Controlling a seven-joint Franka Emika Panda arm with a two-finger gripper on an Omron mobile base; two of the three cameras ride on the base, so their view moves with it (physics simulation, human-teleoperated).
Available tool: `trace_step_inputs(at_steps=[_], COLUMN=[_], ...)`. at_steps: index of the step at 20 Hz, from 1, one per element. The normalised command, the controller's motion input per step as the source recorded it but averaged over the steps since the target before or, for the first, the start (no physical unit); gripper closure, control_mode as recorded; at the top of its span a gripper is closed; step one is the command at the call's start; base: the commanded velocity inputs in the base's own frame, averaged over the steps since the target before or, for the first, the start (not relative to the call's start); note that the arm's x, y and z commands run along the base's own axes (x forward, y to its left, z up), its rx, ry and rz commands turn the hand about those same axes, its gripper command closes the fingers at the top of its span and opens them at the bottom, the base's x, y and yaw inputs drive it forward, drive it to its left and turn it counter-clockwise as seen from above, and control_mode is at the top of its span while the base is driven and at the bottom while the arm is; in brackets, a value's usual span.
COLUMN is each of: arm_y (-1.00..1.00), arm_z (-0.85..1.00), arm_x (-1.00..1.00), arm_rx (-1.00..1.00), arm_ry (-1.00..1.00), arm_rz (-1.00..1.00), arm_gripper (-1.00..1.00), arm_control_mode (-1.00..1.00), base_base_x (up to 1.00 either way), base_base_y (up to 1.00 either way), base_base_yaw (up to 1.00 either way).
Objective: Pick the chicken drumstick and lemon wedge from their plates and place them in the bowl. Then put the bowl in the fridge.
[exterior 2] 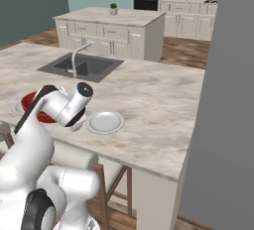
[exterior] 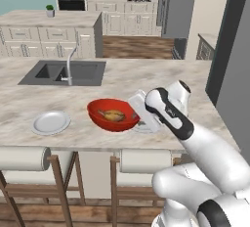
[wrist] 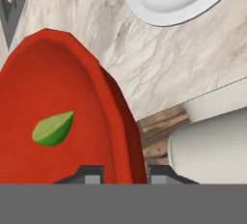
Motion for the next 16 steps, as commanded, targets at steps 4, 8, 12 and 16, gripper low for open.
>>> trace_step_inputs(at_steps=[4, 8, 12, 16], arm_y=[-0.09, -0.08, -0.13, -0.24], arm_z=[0.20, 0.15, 0.08, 0.18], arm_x=[-0.35, -0.34, -0.30, -0.17], arm_rx=[-0.13, -0.25, -0.15, 0.05], arm_ry=[-0.13, -0.23, -0.17, 0.00], arm_rz=[0.00, 0.00, 0.00, -0.02], arm_gripper=[1.00, 1.00, 1.00, 1.00], arm_control_mode=[-1.00, -1.00, -1.00, -1.00], base_base_x=[0.00, 0.00, 0.00, 0.00], base_base_y=[0.00, 0.00, 0.00, 0.00], base_base_yaw=[0.00, 0.00, 0.00, 0.00])
